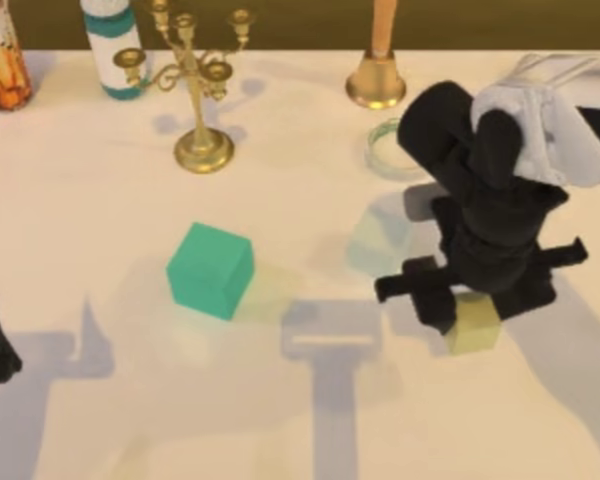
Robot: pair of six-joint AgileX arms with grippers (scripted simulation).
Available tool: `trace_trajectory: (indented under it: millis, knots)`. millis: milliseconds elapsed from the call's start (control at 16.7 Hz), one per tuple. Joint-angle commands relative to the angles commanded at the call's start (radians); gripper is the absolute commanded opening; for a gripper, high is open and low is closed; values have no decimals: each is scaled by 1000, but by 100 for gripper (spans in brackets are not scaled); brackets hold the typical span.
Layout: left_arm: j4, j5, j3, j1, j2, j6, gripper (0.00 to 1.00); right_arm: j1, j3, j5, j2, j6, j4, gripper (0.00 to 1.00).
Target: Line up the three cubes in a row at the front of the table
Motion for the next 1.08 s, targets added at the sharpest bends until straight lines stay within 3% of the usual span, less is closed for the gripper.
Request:
trace_trajectory:
  millis: [180, 360, 840, 1080]
  knots:
    - [0, 0, 0, 0, 0, 0, 100, 105, -63, 6, -61, 222, 4, 0]
    - [0, 0, 0, 0, 0, 0, 100, 175, -109, 12, -116, 351, 15, 0]
    - [0, 0, 0, 0, 0, 0, 100, 194, -133, 12, -125, 382, 37, 0]
    - [0, 0, 0, 0, 0, 0, 100, 197, -213, 13, -68, 387, 185, 0]
